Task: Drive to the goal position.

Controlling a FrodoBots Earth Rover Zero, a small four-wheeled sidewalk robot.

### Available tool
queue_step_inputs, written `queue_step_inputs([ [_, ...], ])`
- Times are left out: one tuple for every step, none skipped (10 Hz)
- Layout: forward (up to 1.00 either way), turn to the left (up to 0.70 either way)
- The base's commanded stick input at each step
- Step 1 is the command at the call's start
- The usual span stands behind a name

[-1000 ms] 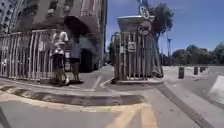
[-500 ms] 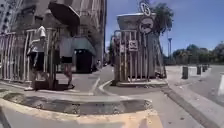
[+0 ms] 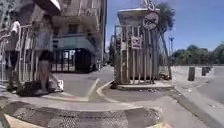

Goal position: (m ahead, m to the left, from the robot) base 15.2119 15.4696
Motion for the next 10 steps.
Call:
queue_step_inputs([
  [0.7,0.0],
  [0.53,0.0],
  [0.45,0.0],
  [0.45,0.0],
  [0.45,0.0],
  [0.45,0.0],
  [0.45,0.27],
  [0.45,0.21],
  [0.45,0.0],
  [0.45,0.0],
])
